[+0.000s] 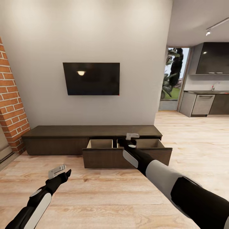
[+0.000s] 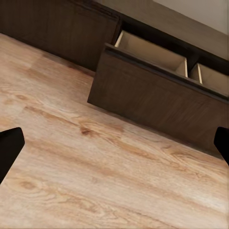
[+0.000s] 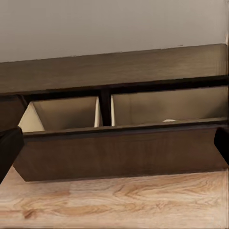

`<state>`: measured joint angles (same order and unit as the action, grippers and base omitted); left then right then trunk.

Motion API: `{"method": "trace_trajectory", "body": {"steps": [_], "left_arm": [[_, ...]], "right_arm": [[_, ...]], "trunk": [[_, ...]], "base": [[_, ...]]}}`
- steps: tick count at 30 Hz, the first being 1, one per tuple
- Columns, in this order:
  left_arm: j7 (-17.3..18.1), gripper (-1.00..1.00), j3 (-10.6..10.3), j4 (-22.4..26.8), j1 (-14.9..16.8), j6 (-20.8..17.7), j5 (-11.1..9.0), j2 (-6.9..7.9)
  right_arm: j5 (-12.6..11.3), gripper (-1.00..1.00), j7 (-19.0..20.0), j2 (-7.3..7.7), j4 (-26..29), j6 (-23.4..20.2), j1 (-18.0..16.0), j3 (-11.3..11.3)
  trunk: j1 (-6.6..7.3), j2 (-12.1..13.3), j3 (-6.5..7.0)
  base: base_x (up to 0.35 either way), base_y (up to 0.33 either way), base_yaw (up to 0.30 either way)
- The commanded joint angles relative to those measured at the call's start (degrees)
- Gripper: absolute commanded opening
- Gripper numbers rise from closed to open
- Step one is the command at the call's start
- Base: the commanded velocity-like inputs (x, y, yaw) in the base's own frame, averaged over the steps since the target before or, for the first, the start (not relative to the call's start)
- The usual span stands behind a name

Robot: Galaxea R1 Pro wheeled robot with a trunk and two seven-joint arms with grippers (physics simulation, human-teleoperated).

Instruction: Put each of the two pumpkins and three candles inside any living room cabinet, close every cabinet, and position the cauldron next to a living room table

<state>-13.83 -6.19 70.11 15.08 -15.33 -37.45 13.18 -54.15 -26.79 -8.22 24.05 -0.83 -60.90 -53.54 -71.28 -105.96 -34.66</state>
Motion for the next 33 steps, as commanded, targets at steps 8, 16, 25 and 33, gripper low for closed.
{"method": "trace_trajectory", "body": {"steps": [8, 16, 25, 33], "left_arm": [[-0.52, 1.00, -1.90, -0.43, -0.23, 3.84, -0.63, 0.00], [-0.67, 1.00, -12.70, -6.30, -0.30, 14.58, -0.50, 0.00], [-1.16, 1.00, -20.27, -15.94, -0.33, 28.47, -0.79, -1.02], [-0.95, 1.00, -21.98, -19.73, -0.57, 31.01, -0.47, -1.28]], "right_arm": [[0.65, 1.00, -0.25, 0.18, -0.23, 7.08, 5.17, -2.10], [2.54, 1.00, 0.26, -0.03, -0.36, 14.12, 10.22, -2.86], [4.65, 1.00, 0.24, 0.02, -5.34, 18.67, 12.28, -3.23], [4.87, 1.00, 0.46, 0.06, -5.95, 19.01, 13.40, -3.24]], "trunk": [[0.00, -0.04, -0.07], [0.00, -0.04, -0.07], [0.00, -0.04, -0.07], [0.00, -0.04, -0.07]], "base": [[-0.001, 0.000, 0.000], [0.000, 0.000, 0.000], [0.000, 0.000, 0.000], [0.005, 0.000, 0.000]]}}
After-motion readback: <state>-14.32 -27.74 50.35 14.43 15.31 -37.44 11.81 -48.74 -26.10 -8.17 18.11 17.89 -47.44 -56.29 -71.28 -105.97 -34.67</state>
